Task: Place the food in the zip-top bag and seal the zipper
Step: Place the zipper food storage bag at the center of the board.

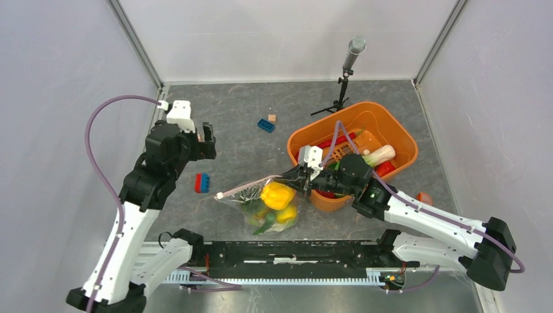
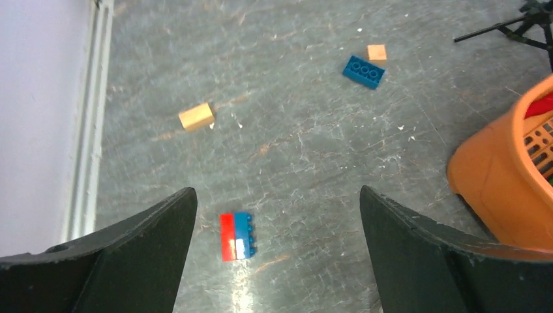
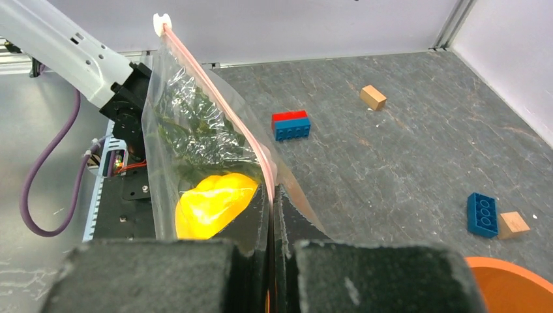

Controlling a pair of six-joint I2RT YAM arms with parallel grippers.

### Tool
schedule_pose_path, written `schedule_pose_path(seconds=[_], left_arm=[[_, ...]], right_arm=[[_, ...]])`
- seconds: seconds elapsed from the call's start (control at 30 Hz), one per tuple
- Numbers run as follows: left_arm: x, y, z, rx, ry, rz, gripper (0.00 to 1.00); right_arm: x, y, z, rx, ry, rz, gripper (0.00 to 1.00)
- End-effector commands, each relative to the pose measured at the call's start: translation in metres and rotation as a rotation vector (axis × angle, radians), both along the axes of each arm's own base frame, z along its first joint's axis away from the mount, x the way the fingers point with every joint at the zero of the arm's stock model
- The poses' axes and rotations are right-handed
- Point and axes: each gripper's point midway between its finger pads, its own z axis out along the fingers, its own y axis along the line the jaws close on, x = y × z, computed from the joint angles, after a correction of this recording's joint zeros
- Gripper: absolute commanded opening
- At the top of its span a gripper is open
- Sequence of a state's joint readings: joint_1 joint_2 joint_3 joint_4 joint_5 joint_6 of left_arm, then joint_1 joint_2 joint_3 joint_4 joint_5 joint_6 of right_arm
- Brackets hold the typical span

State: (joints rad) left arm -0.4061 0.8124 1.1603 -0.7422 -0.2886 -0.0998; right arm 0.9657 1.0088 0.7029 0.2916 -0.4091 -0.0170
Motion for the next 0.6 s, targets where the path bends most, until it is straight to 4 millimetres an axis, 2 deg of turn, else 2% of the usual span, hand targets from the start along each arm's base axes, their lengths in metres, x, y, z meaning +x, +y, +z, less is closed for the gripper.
schedule_pose_path(seconds=[0.0, 0.1, 0.23, 0.33, 0.47, 0.5, 0.57], left_arm=[[0.007, -0.004, 0.002, -0.204, -0.036, -0.020, 1.00], [0.001, 0.017, 0.006, -0.206, -0.056, 0.075, 1.00], [-0.010, 0.048, 0.013, -0.220, -0.136, 0.254, 1.00], [-0.023, 0.058, 0.021, -0.251, -0.212, 0.298, 1.00], [-0.039, 0.069, 0.029, -0.247, -0.261, 0.334, 1.00], [-0.042, 0.072, 0.032, -0.243, -0.269, 0.342, 1.00], [-0.049, 0.076, 0.040, -0.240, -0.292, 0.350, 1.00]], right_arm=[[0.001, 0.001, 0.017, 0.016, -0.042, -0.006, 0.00], [0.007, 0.007, 0.027, 0.027, -0.054, -0.021, 0.00], [0.038, 0.019, 0.058, 0.051, -0.073, -0.132, 0.00], [0.060, 0.040, 0.090, 0.054, -0.114, -0.164, 0.00], [0.102, 0.060, 0.132, 0.055, -0.157, -0.285, 0.00], [0.108, 0.063, 0.147, 0.067, -0.176, -0.297, 0.00], [0.113, 0.073, 0.160, 0.067, -0.209, -0.279, 0.00]])
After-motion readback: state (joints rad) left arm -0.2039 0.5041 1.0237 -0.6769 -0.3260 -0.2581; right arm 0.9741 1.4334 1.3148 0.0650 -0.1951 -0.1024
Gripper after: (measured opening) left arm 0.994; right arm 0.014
